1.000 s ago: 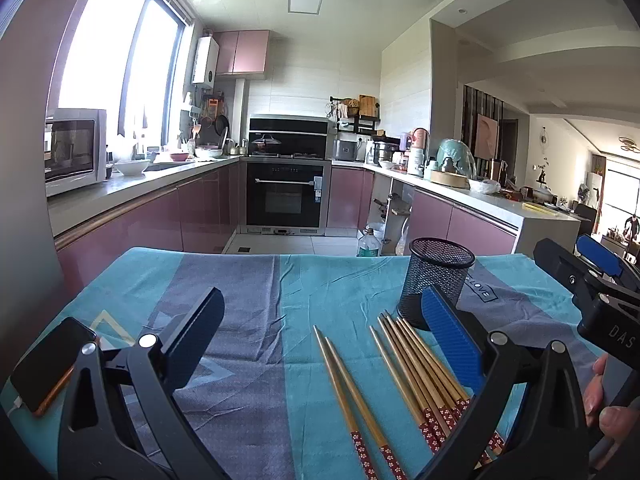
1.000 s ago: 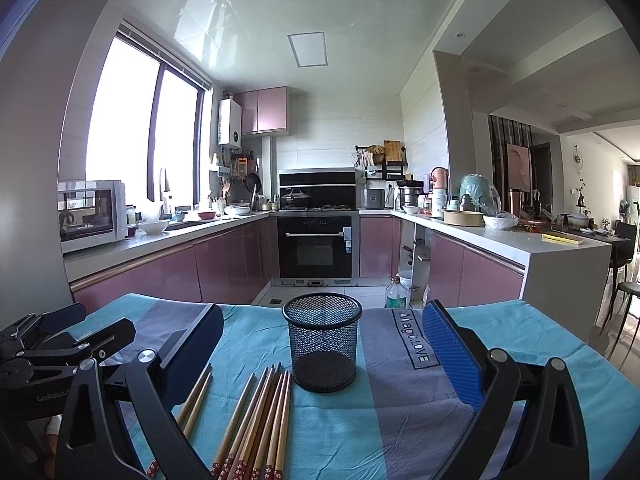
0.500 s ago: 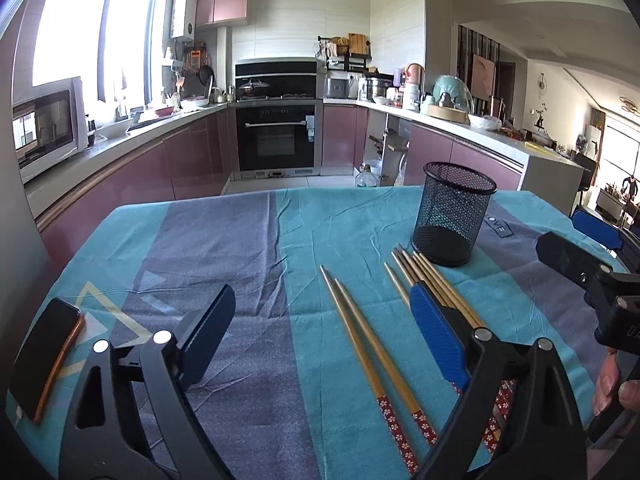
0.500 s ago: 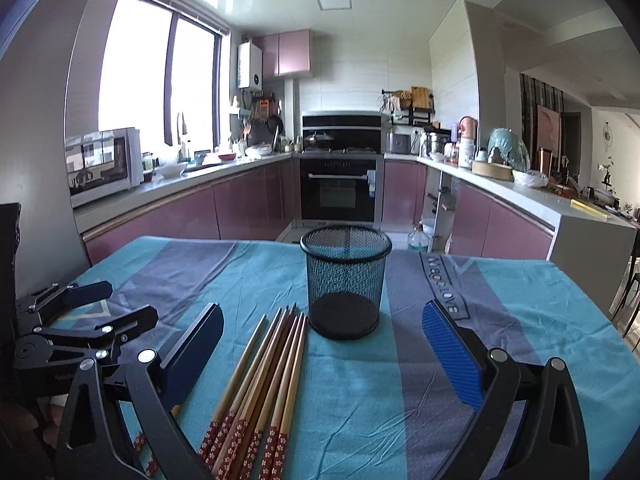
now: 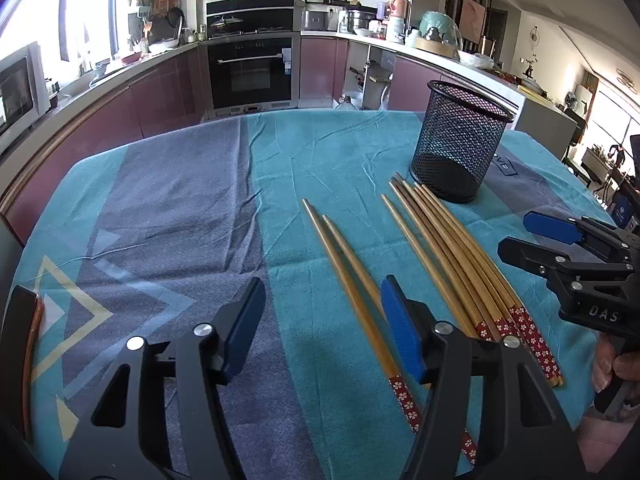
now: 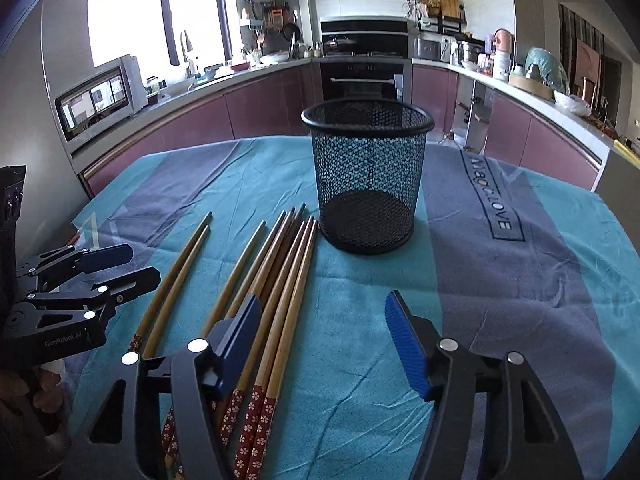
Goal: Organize utensils
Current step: 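Lower the left tool onto one wooden chopstick and close it while the right tool grasps another, then lift the held chopsticks upright with both tools and carry them over the mesh cup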
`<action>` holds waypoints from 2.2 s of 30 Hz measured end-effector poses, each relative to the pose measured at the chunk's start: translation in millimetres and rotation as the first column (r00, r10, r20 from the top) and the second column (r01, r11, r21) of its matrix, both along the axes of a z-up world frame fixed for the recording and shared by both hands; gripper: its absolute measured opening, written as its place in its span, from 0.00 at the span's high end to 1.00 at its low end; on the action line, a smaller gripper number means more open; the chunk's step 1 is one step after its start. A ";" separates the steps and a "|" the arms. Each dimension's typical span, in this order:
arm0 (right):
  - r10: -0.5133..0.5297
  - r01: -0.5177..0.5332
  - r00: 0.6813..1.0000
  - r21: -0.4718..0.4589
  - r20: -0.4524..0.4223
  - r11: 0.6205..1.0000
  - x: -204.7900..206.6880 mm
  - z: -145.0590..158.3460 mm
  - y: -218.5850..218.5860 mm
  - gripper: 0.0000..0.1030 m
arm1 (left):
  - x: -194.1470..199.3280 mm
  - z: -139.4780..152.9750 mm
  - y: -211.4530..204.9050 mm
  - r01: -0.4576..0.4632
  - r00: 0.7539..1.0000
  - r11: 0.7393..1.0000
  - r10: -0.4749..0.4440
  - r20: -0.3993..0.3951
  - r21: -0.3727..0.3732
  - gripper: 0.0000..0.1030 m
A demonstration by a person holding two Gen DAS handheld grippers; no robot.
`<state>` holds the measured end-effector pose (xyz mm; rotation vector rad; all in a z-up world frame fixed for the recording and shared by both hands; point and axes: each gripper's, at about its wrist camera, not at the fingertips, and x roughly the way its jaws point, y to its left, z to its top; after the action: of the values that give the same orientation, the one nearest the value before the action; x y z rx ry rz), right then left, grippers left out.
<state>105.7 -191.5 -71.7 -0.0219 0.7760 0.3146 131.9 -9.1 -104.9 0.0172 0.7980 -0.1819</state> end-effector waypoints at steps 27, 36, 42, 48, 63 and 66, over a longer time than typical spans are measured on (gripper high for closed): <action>0.061 -0.071 0.991 -0.088 -0.117 0.994 40.7 -10.3 20.4 0.74 | 43.5 -8.6 -19.0 0.076 0.991 0.997 -0.077 -0.108 -0.018 0.86; 0.082 -0.081 0.987 0.014 -0.141 0.997 41.8 -6.5 7.7 0.95 | 41.2 -7.6 -13.0 0.050 0.992 0.997 -0.056 -0.109 -0.061 0.92; 0.111 -0.104 0.989 0.073 -0.100 0.992 32.2 9.6 -1.1 0.95 | 34.1 2.3 -7.6 0.065 0.992 0.994 -0.074 -0.098 -0.090 0.93; 0.128 -0.126 0.992 0.128 -0.011 0.984 21.0 39.4 -9.2 0.95 | 26.3 31.9 4.0 0.113 0.991 0.979 -0.124 -0.055 -0.171 0.93; 0.122 -0.164 0.975 0.227 0.188 0.960 10.8 111.5 -37.5 0.95 | -3.0 145.1 14.8 0.275 0.957 0.898 -0.224 0.182 -0.343 0.93; 0.118 -0.170 0.967 0.227 0.227 0.959 12.1 125.1 -40.9 0.95 | -0.9 164.7 13.1 0.288 0.951 0.889 -0.221 0.218 -0.355 0.93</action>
<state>117.7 -232.4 53.3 0.1198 0.5204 0.5379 131.0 4.0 59.8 -0.2310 0.5734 -0.5795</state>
